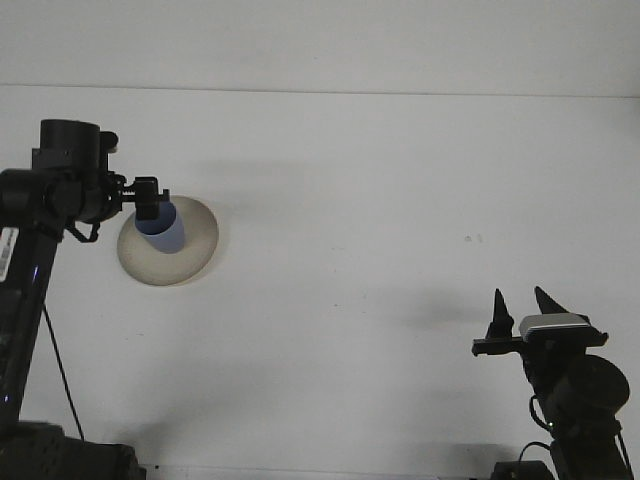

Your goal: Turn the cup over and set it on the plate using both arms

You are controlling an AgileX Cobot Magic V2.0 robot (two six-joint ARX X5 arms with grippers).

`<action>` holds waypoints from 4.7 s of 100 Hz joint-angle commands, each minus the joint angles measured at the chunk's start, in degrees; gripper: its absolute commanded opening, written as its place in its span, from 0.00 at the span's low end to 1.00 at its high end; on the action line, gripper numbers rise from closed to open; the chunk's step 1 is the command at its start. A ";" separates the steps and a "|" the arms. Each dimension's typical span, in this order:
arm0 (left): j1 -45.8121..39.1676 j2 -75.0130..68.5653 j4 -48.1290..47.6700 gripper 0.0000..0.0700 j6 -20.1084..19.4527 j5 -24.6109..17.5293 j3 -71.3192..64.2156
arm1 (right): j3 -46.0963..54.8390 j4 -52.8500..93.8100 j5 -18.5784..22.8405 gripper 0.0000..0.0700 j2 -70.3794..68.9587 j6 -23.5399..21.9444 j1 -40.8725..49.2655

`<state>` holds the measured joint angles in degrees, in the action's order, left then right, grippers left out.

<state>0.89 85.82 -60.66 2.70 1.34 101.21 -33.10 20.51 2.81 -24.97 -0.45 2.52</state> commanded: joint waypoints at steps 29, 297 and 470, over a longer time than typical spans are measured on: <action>1.75 -24.41 20.00 0.61 4.24 -0.07 -31.43 | -0.55 -0.31 -0.04 0.59 -0.15 -0.61 0.04; 1.75 -76.63 61.64 0.02 -1.79 0.17 -83.10 | -0.55 -1.22 0.11 0.00 -0.15 -0.61 0.04; 1.75 -85.64 73.61 0.02 -1.09 0.02 -100.39 | -0.31 -1.44 0.11 0.00 1.51 -0.61 0.13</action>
<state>2.55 0.25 12.10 1.19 1.32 1.96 -33.10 19.84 2.85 -24.18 -0.45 2.57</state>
